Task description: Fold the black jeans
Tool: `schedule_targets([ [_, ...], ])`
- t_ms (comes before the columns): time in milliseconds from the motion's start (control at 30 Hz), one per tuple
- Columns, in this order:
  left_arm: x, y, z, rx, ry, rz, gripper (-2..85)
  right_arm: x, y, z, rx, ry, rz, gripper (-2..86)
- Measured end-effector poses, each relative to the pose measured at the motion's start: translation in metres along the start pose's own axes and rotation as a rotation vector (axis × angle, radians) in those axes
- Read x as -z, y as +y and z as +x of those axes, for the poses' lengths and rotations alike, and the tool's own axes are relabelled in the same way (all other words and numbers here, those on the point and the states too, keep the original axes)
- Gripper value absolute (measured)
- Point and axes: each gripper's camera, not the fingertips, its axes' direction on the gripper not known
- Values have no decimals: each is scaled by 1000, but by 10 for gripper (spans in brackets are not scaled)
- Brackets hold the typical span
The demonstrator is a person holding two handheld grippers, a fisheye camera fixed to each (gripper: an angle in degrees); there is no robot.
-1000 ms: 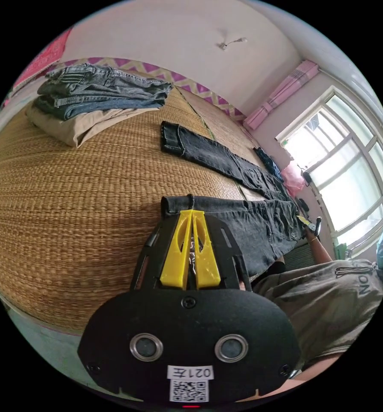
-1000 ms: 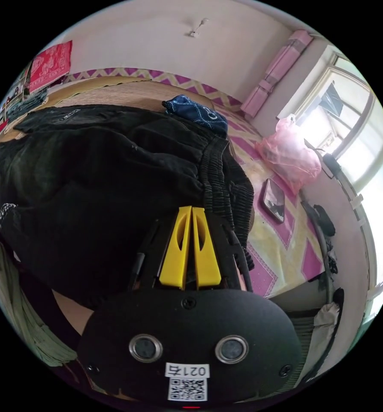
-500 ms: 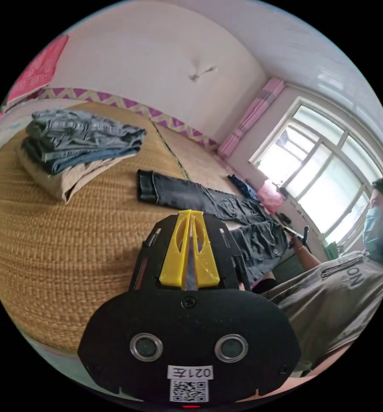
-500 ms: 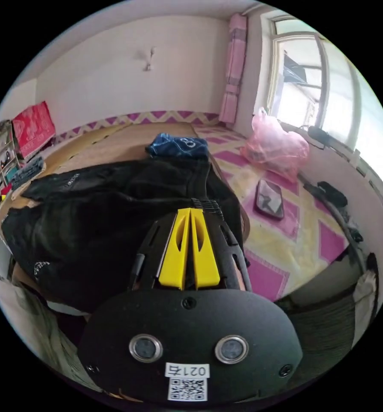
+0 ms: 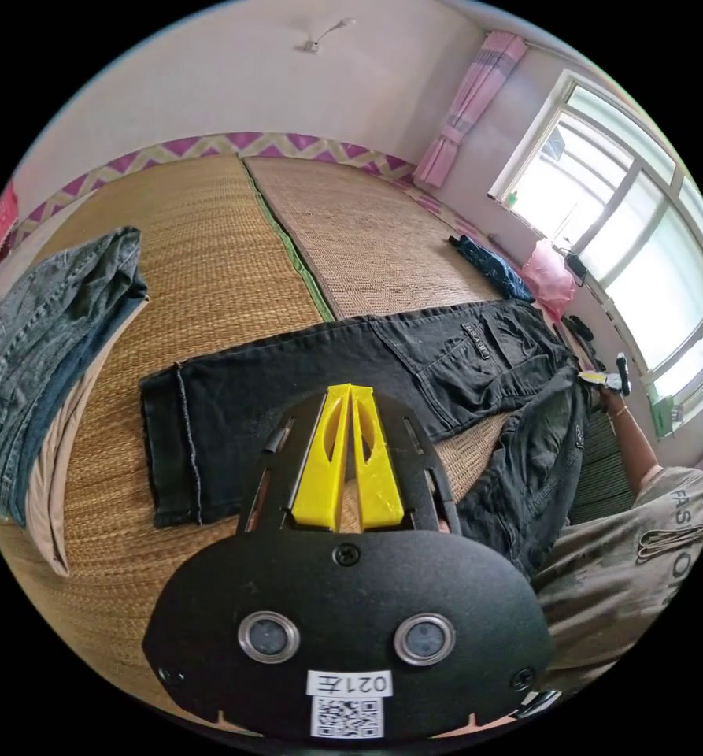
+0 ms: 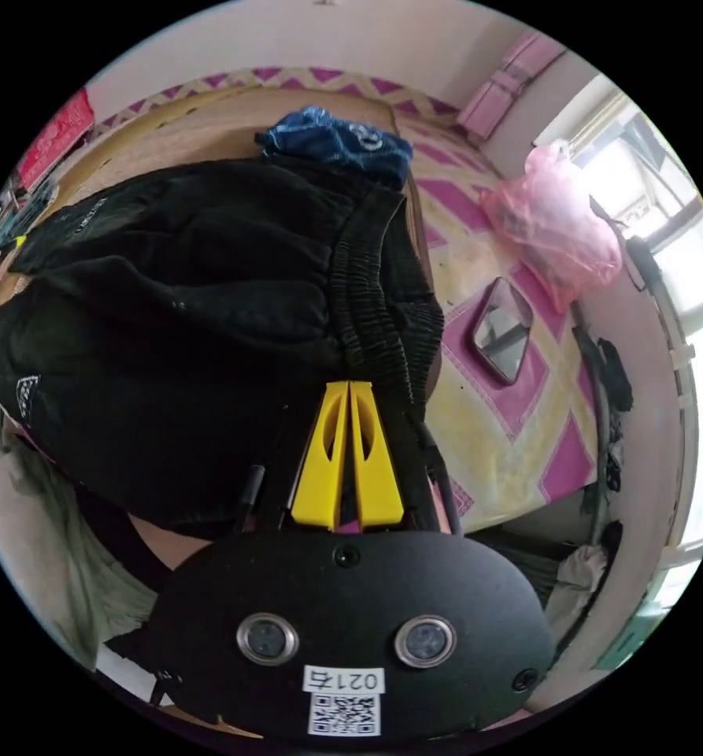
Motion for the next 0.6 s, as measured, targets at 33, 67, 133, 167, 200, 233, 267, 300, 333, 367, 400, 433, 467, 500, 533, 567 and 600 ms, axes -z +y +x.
schedule_targets([
  [33,-6,-1,-3,8,9,-4,-9,7,3,-11,20,20,-6,-8],
  [67,-18,-4,-10,32,26,-14,-9,12,1,-16,28,31,-26,-8],
  [133,-35,-7,-20,71,47,-37,-9,53,-6,-23,-16,36,44,-7],
  [167,-43,-11,-29,111,82,-69,-10,70,-5,-22,-40,2,132,-7],
  [200,-45,-13,-37,149,122,-58,-10,97,-3,-15,-98,-91,295,-7],
  [233,-45,-14,-41,167,139,-48,-10,106,-11,-10,-153,-160,379,-7],
  [267,-48,-16,-47,191,168,-54,-10,104,-21,-9,-159,-183,380,-7],
  [300,-51,-19,-50,206,187,-66,-10,89,-50,-16,-121,-199,321,-7],
  [333,-51,-20,-52,212,195,-69,-10,67,-80,-30,-60,-155,242,-7],
  [367,-52,-23,-53,219,203,-75,-10,52,-94,-38,-27,-119,198,-8],
  [400,-51,-26,-52,217,204,-73,-10,20,-118,-51,30,-34,100,-8],
  [433,-49,-28,-51,215,200,-68,-10,-15,-136,-59,94,11,-5,-9],
  [467,-48,-31,-50,217,200,-64,-10,-20,-141,-58,103,8,2,-9],
  [500,-46,-35,-51,219,200,-59,-10,-20,-149,-48,85,-8,27,-9],
  [533,-45,-38,-51,222,198,-52,-10,-21,-159,-39,71,-39,4,-10],
  [567,-43,-43,-53,232,202,-42,-10,-22,-163,-38,72,-40,-6,-10],
  [600,-42,-48,-56,244,214,-36,-10,-21,-167,-39,73,-21,-5,-10],
])
